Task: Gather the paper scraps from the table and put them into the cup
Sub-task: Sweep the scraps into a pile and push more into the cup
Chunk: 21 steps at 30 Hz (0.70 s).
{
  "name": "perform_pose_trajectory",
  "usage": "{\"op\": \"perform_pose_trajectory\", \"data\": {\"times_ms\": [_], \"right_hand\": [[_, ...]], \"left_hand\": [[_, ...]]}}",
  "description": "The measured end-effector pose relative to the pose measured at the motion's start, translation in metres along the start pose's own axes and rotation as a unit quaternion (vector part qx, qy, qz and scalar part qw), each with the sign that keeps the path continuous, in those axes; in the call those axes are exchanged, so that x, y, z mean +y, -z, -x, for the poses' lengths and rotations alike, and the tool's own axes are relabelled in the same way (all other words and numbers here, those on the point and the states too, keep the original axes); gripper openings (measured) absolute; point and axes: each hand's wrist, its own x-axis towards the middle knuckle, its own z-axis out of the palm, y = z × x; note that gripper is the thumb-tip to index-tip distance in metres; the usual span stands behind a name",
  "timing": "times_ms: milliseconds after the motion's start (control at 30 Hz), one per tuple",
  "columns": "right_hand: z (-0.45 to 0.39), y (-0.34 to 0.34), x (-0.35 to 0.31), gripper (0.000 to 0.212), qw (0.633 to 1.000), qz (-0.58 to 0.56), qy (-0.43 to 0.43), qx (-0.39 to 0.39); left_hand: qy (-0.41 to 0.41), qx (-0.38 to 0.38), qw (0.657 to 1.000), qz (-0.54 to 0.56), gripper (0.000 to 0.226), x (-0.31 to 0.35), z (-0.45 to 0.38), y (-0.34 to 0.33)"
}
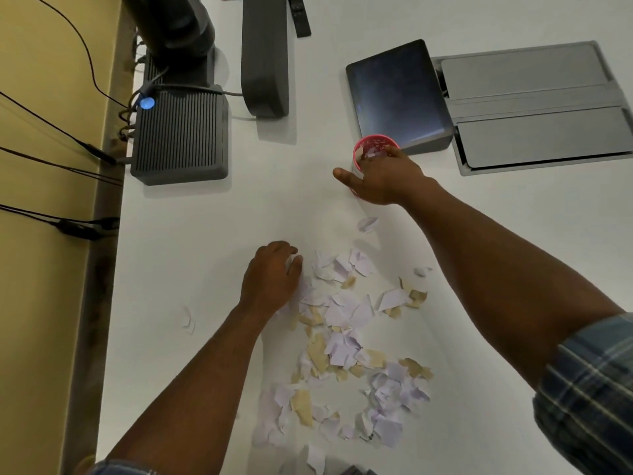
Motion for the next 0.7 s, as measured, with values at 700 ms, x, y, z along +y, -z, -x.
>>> {"op": "perform_pose_trajectory", "data": {"times_ms": [700], "right_hand": [[0.168,-0.168,0.042,0.077,0.941,-0.221,-0.174,0.189]], "left_hand": [[0.16,0.022,0.971,-0.174,0.086,-0.087,0.087,0.009]]}}
